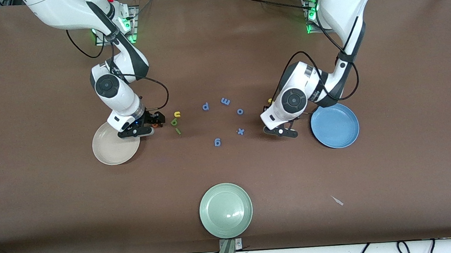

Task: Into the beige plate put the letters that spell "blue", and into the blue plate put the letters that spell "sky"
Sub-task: 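Reach the right gripper to the orange e while the left gripper reaches the yellow k, then grasp the orange e with the right gripper while the left gripper grasps the k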

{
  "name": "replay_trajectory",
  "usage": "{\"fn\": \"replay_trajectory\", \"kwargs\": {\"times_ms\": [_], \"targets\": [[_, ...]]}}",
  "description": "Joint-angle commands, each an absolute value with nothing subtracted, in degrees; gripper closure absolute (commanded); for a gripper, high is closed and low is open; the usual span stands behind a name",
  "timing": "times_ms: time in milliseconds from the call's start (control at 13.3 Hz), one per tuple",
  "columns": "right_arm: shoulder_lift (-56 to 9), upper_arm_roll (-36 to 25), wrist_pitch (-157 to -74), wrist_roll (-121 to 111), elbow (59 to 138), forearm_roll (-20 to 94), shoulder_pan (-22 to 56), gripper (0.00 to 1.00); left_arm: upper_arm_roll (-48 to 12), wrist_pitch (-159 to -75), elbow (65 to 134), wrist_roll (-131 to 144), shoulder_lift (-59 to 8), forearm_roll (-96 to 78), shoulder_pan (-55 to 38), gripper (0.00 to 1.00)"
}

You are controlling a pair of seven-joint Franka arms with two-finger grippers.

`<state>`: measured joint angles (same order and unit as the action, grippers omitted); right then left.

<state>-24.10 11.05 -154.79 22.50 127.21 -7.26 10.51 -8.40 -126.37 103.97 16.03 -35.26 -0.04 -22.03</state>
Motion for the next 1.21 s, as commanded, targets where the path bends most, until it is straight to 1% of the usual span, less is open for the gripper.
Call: {"fn": "replay_trajectory", "kwargs": {"times_ms": [0, 226, 452, 527, 753, 829, 904, 979, 1130], "targets": [[-24.78, 11.34, -158.64, 23.47, 129.55, -8.53, 10.28, 0.01, -7.91, -129.37, 105.12, 17.58, -35.24, 1.41, -22.94, 0.19], [-25.31, 11.34, -158.64, 23.64, 129.46, -8.52, 11.16, 0.1, -7.91, -129.37, 105.73, 17.58, -35.16, 5.69, -22.77, 0.19], [-25.4, 11.34, -158.55, 23.73, 129.46, -8.53, 11.95, 0.25, -8.0, -129.64, 105.73, 18.45, -35.33, 5.89, -22.94, 0.21], [-25.49, 11.34, -158.47, 23.73, 129.46, -8.61, 12.04, 0.32, -8.0, -129.81, 105.65, 18.54, -35.59, 5.89, -22.94, 0.21], [-25.49, 11.25, -158.47, 23.55, 129.29, -8.79, 12.04, 0.45, -8.0, -130.17, 105.73, 19.69, -35.68, 5.98, -23.47, 0.21], [-25.58, 11.25, -158.47, 23.29, 129.37, -8.88, 11.95, 0.51, -8.0, -130.17, 105.73, 19.69, -35.77, 5.98, -23.55, 0.21], [-25.49, 11.25, -158.47, 23.2, 129.37, -8.88, 12.04, 0.59, -8.0, -130.17, 105.73, 19.77, -36.03, 5.98, -23.64, 0.22], [-25.49, 11.25, -158.47, 23.12, 129.29, -8.96, 11.95, 0.69, -8.0, -130.25, 105.73, 19.69, -36.04, 6.06, -23.64, 0.25], [-25.49, 11.16, -158.38, 22.85, 129.2, -8.96, 11.95, 0.84, -8.0, -131.04, 105.65, 19.69, -36.47, 6.15, -23.64, 0.26]]}}
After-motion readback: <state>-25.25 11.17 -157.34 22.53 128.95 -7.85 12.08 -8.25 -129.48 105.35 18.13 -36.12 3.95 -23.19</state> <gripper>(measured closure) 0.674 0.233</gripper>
